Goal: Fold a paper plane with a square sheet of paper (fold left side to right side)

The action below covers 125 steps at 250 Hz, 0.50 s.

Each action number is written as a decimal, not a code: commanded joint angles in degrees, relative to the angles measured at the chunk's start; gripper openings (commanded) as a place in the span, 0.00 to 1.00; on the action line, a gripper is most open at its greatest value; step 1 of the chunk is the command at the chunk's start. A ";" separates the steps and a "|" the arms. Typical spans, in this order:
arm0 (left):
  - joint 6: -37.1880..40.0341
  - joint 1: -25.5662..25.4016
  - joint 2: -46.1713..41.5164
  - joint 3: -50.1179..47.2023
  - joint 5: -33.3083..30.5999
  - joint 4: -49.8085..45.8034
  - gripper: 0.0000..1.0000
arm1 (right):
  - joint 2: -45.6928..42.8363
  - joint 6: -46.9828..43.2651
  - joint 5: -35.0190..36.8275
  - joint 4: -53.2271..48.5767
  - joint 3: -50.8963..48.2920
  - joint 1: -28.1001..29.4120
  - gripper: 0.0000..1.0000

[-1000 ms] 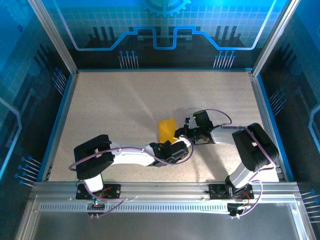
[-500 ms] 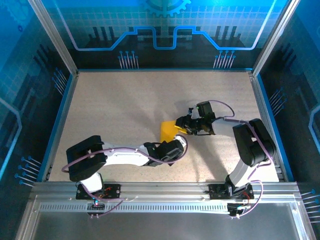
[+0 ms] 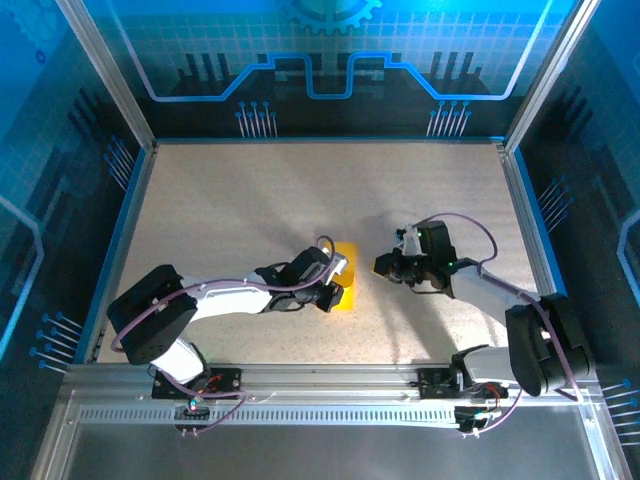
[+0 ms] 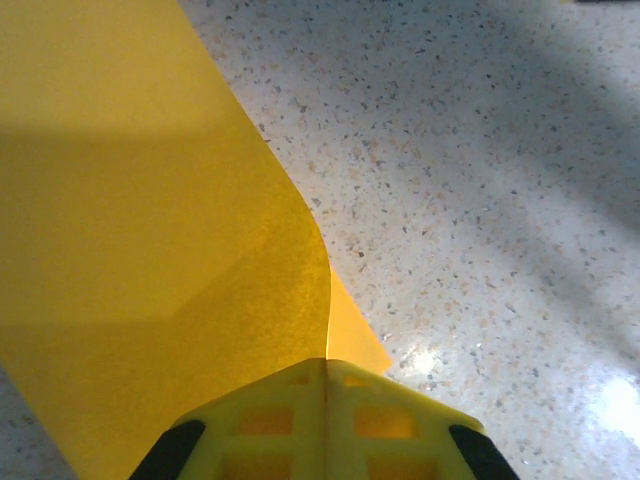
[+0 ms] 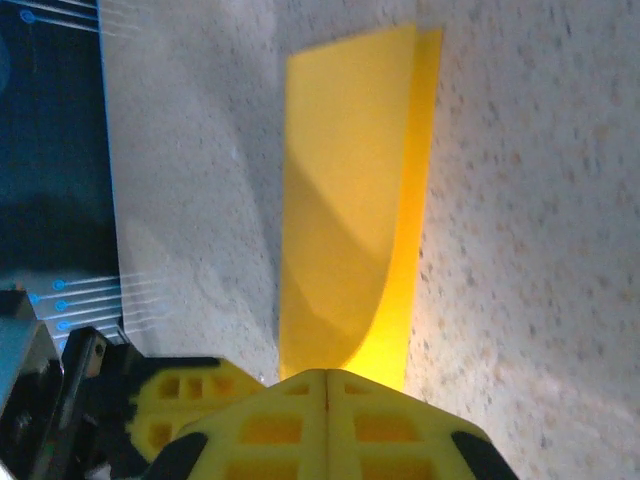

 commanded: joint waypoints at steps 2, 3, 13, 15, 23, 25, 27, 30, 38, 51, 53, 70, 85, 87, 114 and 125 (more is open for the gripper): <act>-3.80 1.53 -1.34 -1.34 7.09 4.63 0.00 | -2.08 -1.41 -0.47 -1.82 -3.22 2.36 0.00; -3.93 1.53 -1.31 -1.36 7.22 4.70 0.00 | -2.10 -1.35 -0.42 -1.69 -3.30 2.53 0.00; -4.52 1.96 -1.21 -1.64 7.68 5.36 0.00 | -1.99 -0.81 -0.17 -0.86 -4.05 4.01 0.00; -4.61 2.08 -1.23 -1.69 7.72 5.43 0.00 | -1.93 -0.67 -0.04 -0.65 -4.19 4.30 0.00; -5.12 2.35 -1.20 -1.82 8.09 5.78 0.00 | -1.48 -0.18 0.13 0.18 -4.57 5.61 0.00; -5.22 2.39 -1.20 -1.83 8.20 5.82 0.00 | -1.39 -0.09 0.36 0.36 -4.65 5.95 0.00; -5.31 2.36 -1.18 -1.81 8.29 5.92 0.00 | -1.23 0.00 0.51 0.52 -4.67 6.30 0.00; -5.49 2.48 -1.20 -1.88 8.45 6.03 0.00 | -1.02 0.10 0.72 0.79 -4.73 6.78 0.00; -5.78 2.73 -1.11 -2.08 8.83 6.43 0.00 | -0.37 0.34 1.22 1.47 -4.79 8.01 0.00; -6.12 2.76 -0.88 -2.09 9.03 6.54 0.00 | 0.93 0.73 2.29 2.73 -4.73 9.96 0.00; -6.13 2.80 -0.86 -2.09 9.00 6.49 0.00 | 1.13 0.77 2.46 2.84 -4.64 10.24 0.00; -6.27 2.92 -0.75 -2.16 9.03 6.30 0.00 | 3.29 1.30 3.15 4.21 -4.13 12.09 0.00; -6.51 3.07 -0.74 -2.26 8.94 6.11 0.00 | 5.42 1.36 3.57 4.33 -3.26 13.28 0.00; -6.52 3.03 -0.69 -2.27 8.94 6.15 0.00 | 5.57 1.35 3.71 4.32 -3.13 13.45 0.00; -6.77 3.21 -0.85 -2.66 8.51 6.03 0.00 | 8.69 1.41 4.64 4.39 -1.70 15.02 0.00; -6.95 3.36 -0.85 -2.87 8.44 6.10 0.00 | 9.66 1.43 4.72 4.49 -1.30 15.49 0.00</act>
